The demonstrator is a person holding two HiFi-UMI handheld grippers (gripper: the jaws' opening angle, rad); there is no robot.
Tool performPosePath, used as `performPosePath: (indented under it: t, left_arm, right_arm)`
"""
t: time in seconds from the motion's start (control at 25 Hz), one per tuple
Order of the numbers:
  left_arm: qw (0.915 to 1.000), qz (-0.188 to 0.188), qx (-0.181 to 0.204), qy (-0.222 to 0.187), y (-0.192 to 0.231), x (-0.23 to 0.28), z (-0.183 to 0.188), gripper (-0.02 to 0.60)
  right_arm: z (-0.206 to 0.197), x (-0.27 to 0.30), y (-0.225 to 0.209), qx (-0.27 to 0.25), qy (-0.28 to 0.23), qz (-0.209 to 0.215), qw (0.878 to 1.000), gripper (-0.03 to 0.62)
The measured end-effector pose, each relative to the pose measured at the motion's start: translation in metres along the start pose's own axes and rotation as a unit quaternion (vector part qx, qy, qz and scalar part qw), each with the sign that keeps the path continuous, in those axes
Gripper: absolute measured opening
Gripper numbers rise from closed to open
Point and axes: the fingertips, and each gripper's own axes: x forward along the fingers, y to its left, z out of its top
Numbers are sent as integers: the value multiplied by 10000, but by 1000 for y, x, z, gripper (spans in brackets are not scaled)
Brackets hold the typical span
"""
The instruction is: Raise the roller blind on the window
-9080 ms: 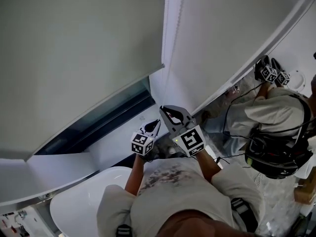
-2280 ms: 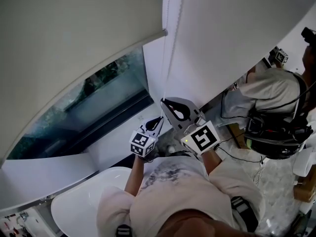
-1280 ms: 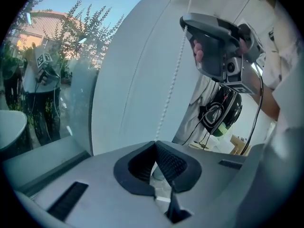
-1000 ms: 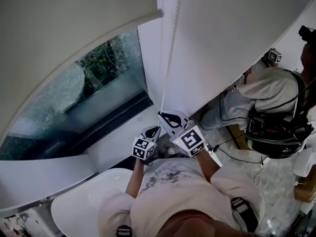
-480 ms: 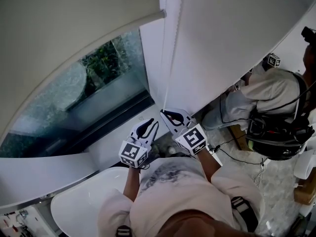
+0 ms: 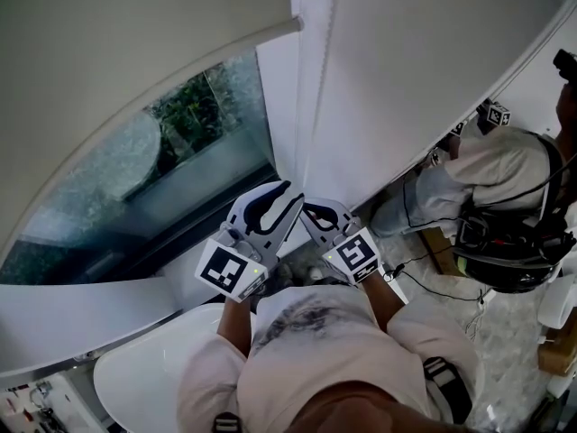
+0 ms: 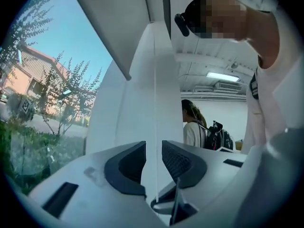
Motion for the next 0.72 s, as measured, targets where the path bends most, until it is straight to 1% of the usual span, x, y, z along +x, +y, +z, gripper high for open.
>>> performPosePath:
  t: [0.2,0.32,0.52,0.56,0.64,0.72]
  left_arm:
    - [9992,-214,199,-259,0,15,41,94]
    - [9992,-255,121,-293,-5,21,64,94]
    - [9985,-177,301,-424,-5,28,85,91]
    - [9985,-171,317,-423,-5,30,85,86]
    - [9984,-174,309,-434,-6,32,85,24]
    - [9985,-165,295,-439,-7,31,85,13]
  right_arm:
    - [3,2,4,2,-11,0,10000,61]
    - [5,-2,6,-18,-21,-23,10000,61]
    - [6,-3,7,-39,-23,-24,10000,61]
    - [6,-2,8,-42,-24,-20,10000,61]
    - [6,-1,8,-45,-24,-11,10000,61]
    - [5,1,8,-37,-20,-6,10000,61]
